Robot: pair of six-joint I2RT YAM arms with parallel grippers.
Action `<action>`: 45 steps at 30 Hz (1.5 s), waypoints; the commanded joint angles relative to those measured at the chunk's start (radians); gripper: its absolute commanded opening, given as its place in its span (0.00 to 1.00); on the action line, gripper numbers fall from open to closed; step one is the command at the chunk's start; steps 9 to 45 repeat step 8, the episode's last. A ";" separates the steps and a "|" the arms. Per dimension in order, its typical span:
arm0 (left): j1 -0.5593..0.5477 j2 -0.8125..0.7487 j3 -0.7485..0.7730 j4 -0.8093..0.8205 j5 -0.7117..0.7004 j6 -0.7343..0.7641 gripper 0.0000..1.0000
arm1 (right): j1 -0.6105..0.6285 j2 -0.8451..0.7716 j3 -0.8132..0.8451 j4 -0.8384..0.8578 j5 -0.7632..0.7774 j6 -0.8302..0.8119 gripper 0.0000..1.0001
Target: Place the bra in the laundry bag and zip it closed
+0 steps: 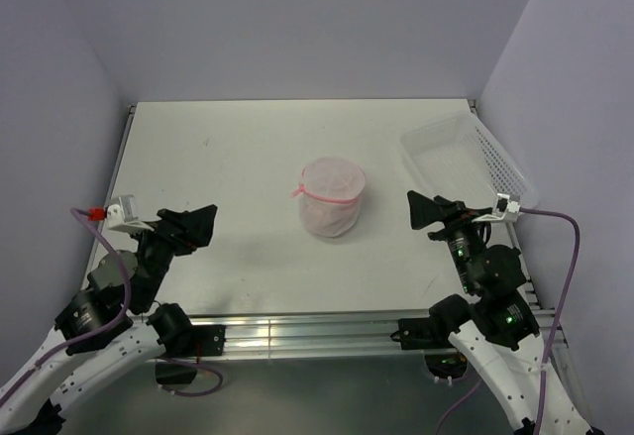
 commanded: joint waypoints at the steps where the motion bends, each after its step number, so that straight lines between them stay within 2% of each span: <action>1: 0.001 -0.029 -0.001 -0.013 -0.002 0.019 0.89 | -0.002 -0.001 0.005 -0.021 0.065 -0.027 1.00; 5: 0.001 -0.043 -0.013 -0.005 0.022 0.034 0.87 | -0.002 0.016 0.003 -0.008 0.074 -0.027 1.00; 45: 0.001 -0.046 -0.016 0.009 0.033 0.046 0.89 | -0.002 0.025 0.008 -0.005 0.076 -0.025 1.00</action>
